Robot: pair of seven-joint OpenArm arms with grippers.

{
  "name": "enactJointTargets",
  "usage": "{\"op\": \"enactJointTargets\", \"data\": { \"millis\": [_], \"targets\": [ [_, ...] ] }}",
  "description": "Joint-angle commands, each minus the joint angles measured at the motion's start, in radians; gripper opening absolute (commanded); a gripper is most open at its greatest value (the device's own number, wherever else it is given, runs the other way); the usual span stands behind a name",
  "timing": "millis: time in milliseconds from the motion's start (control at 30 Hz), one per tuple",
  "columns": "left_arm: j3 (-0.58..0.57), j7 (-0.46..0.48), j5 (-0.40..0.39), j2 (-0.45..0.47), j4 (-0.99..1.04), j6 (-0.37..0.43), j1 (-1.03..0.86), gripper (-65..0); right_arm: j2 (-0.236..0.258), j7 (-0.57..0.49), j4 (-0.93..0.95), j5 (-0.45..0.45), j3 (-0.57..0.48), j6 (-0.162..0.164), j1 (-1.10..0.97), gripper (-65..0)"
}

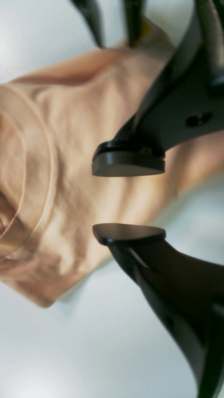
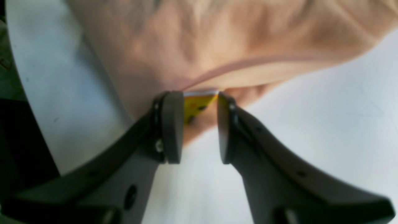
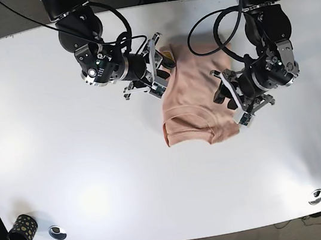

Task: Fold the T-shirt properly
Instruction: 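Release the right gripper and grasp the bundle with the left gripper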

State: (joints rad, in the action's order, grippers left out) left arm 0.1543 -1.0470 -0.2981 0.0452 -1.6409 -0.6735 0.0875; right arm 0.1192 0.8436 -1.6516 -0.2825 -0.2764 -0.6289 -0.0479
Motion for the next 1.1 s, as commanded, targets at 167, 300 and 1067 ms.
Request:
{"op": "enactJointTargets", "data": {
  "millis": [167, 300, 1067],
  "targets": [
    [-0.089, 0.026, -0.017, -0.043, 0.029, 0.145, 0.067, -28.3, 0.017, -0.014, -0.017, 0.002, 0.099, 0.005, 0.019, -47.7],
    [-0.149, 0.072, -0.019, -0.043, 0.0, 0.248, 0.061, -22.1, 0.017, -0.014, -0.015, 0.002, 0.136, 0.005, 0.019, -47.7],
    [-0.371, 0.511, 0.29, -0.035, 0.043, 0.482, -0.167, -20.3, 0.03, -0.011, 0.061, -0.005, 0.285, 0.005, 0.056, -47.7]
  ]
}}
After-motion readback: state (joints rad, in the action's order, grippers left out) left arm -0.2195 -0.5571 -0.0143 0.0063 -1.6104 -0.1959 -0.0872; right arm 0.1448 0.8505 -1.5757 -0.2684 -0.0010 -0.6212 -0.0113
